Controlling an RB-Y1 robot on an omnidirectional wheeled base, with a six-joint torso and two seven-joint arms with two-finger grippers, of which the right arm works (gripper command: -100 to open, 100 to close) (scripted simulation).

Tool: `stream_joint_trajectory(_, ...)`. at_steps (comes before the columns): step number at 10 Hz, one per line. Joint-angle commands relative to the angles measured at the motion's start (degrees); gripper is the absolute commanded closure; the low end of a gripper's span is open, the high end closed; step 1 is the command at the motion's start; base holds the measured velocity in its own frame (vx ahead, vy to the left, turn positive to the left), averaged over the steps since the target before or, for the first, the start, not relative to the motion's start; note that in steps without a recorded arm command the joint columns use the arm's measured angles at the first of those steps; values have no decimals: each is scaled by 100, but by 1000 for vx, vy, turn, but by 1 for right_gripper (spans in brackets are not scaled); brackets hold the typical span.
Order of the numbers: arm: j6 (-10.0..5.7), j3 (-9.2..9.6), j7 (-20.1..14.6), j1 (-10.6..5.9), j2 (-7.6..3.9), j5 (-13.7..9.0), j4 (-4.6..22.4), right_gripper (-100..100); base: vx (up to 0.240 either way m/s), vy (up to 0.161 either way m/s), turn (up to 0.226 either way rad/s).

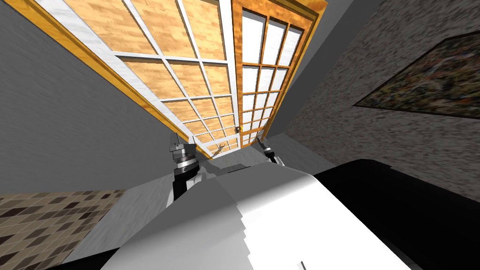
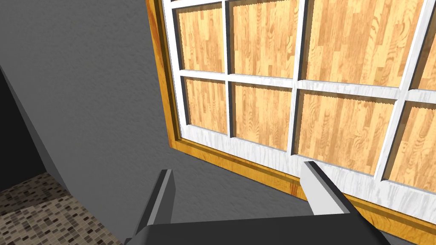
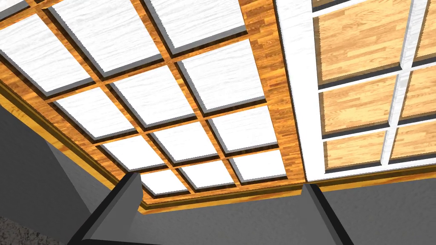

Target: Pull the door open

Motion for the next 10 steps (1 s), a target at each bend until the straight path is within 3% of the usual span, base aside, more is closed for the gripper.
stream_joint_trajectory(1,-62,-62,137,-86,-41,68,253,-100,93,31,18)
stream_joint_trajectory(10,-411,-320,901,-390,-102,467,1459,-100,99,27,18)
